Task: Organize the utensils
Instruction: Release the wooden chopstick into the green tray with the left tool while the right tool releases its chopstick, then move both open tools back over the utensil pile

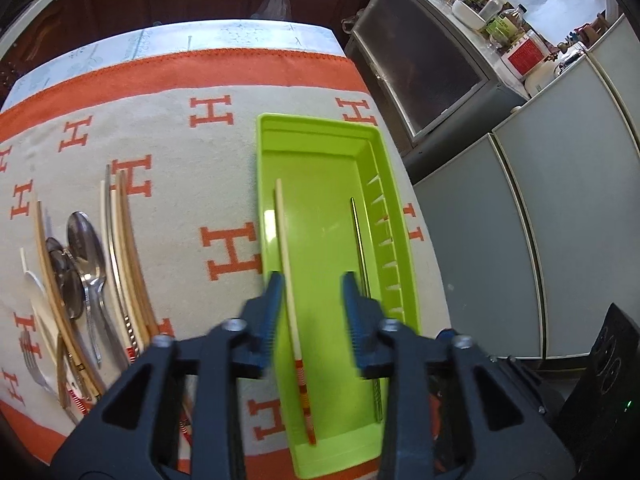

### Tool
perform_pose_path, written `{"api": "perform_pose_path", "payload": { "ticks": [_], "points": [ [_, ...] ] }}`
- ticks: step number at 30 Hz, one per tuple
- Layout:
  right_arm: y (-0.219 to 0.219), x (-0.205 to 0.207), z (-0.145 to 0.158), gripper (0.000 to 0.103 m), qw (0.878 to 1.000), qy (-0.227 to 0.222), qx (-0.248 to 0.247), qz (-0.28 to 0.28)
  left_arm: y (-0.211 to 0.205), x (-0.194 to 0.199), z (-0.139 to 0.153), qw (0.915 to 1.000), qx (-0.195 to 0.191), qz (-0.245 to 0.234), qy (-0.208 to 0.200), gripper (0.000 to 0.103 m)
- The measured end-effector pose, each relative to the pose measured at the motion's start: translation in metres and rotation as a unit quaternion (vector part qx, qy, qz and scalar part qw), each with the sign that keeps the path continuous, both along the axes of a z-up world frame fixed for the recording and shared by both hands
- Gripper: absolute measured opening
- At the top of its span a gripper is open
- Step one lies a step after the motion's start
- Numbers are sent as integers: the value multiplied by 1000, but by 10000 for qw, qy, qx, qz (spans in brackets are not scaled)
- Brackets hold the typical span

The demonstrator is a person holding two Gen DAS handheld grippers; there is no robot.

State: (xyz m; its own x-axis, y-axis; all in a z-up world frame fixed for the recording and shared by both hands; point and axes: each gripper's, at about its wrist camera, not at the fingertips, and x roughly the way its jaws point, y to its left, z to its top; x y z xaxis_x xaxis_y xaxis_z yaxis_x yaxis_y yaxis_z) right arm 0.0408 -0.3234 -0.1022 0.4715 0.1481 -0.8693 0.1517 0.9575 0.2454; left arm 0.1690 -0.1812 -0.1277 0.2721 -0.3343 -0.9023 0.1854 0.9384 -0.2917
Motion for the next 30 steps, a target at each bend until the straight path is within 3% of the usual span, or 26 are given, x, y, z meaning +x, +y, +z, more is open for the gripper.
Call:
{"api": "perform_pose_path", "payload": {
  "ticks": [2,12,30],
  "points": [
    [1,-3,2,32,10000,-15,-21,-9,9,-8,11,9999,10,55,-132,49],
    [11,-14,9,32,10000,-34,-20,33,58,-62,45,9964,543,-45,-653,51],
    [73,-20,17,32,9979,83,-287,570,188,-128,41,9843,1281,803,-907,51]
  ]
}}
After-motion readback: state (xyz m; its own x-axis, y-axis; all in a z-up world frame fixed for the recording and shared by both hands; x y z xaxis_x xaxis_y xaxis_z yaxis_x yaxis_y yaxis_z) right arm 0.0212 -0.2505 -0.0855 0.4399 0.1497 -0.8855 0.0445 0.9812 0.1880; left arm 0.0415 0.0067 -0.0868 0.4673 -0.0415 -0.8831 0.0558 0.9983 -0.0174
